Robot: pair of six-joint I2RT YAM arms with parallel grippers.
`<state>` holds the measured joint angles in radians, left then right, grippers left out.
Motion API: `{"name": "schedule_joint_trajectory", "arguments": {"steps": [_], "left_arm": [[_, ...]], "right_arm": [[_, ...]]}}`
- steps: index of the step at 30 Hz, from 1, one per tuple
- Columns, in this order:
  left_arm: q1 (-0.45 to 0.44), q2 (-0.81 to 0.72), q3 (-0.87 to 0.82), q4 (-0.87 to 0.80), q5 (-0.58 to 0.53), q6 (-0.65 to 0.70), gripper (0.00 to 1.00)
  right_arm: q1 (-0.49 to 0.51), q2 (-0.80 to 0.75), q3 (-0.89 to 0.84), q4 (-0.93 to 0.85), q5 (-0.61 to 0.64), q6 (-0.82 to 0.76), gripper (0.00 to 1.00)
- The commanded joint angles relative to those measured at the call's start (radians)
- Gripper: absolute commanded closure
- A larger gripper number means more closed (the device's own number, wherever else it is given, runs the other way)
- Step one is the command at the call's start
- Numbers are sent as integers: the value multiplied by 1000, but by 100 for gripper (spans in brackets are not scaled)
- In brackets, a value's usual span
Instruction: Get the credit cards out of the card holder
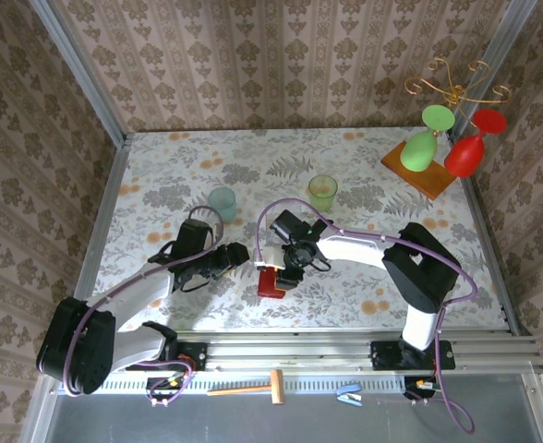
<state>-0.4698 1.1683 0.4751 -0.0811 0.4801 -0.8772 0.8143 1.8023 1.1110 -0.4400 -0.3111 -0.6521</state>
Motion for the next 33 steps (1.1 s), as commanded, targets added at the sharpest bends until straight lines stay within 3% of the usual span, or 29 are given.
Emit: {"name": "schedule_joint_trajectory", "arguments": {"steps": [1, 4, 18, 27, 33], "left_arm": [[5, 10, 3, 15, 30, 23, 37], [5, 17, 9, 15, 38, 22, 37], [-60, 81, 43, 68, 47, -16, 36], [-84, 116, 50, 110, 52, -53, 37], [-112, 141, 39, 175, 56, -102, 45]], "right_arm": [[6, 18, 3, 23, 20, -14, 57], [4, 20, 0, 29, 27, -13, 66], [4, -34, -66, 125, 27, 12, 86], [5, -104, -188, 318, 47, 84, 100], [13, -154, -286, 480, 69, 149, 100]]}}
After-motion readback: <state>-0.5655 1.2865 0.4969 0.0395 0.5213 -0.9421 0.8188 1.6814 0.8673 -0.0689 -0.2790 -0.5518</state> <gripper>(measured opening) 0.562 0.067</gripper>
